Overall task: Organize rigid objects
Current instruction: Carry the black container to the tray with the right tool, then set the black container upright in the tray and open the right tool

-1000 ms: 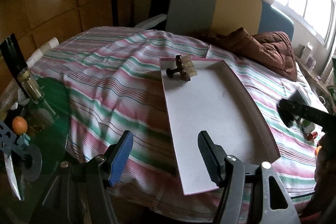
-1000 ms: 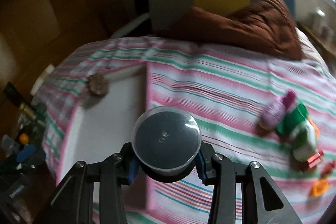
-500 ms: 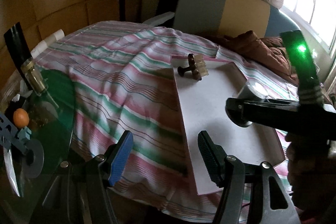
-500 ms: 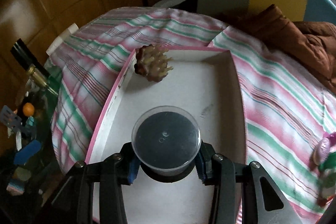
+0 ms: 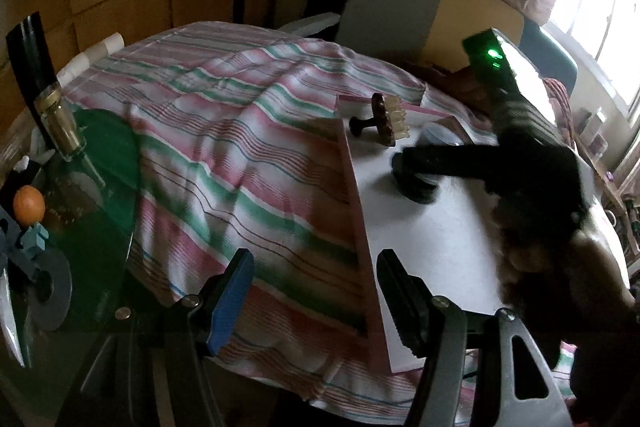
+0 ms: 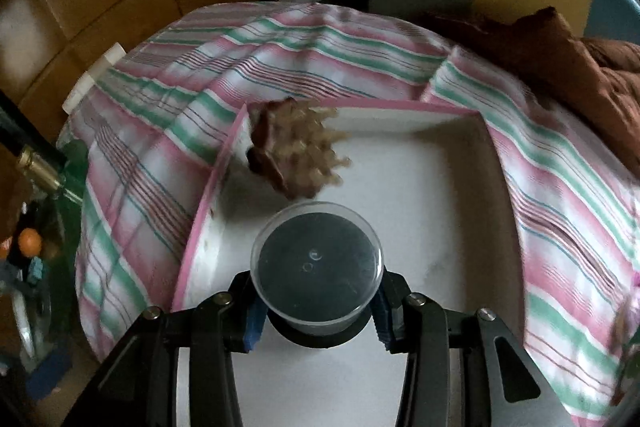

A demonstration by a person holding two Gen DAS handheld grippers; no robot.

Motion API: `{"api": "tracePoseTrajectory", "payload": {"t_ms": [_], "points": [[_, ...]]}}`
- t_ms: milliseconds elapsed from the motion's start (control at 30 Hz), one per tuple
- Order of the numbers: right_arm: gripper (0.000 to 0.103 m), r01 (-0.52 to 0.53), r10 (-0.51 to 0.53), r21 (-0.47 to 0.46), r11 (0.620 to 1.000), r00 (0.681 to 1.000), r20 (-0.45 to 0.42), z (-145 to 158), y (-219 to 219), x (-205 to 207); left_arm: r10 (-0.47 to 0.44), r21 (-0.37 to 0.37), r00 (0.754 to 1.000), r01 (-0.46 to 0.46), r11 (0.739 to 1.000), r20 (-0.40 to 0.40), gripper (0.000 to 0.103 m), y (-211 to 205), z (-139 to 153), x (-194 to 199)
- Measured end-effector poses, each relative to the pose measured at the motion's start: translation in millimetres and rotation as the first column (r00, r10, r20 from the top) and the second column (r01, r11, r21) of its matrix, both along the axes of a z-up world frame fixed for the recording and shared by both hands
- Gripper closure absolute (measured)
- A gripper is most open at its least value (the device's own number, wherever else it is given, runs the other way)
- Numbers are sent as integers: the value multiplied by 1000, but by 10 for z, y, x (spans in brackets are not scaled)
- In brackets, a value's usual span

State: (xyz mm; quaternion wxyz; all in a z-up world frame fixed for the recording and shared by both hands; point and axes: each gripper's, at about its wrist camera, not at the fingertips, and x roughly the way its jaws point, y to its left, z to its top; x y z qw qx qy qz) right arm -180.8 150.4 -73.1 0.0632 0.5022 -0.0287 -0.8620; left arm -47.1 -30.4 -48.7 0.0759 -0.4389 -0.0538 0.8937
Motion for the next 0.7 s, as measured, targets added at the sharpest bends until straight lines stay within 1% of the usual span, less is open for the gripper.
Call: {"api": "tracePoseTrajectory", "payload": {"t_ms": [67,167,200,333,367,500,567,700], "points": [[58,-2,3,-57,998,1000,20,-26,-24,-92,5,-2,1000,-5,1000,1,38,-8,-8,-5],[57,11,-8,-135,991,1000,24,-40,0,-139,5,-5,1000,-5,1000,8,38,-11,-29,-16],[51,19,-15,-150,988,999,28,-49,10,-138,7,-10,1000,-7,1000,11,38,-8,-39,-24],[44,17,-17,-151,988,1000,7,-5,57,-78,8,-15,1000,-8,1000,4,38,-1,-32,-24],[40,21,-20,-157,987,1000,5,7,69,-62,9,-15,1000,-8,1000,4,38,1,-29,-20],[37,21,-26,-169,985,999,-30,100,140,81,10,-17,1000,-10,1000,-4,38,11,-3,-4],[34,12,-21,-156,988,998,-57,164,165,193,10,-18,1000,-10,1000,-10,38,20,18,6],[34,-2,-9,-115,993,995,-99,272,217,385,8,-26,1000,-8,1000,-26,38,46,70,41]]}}
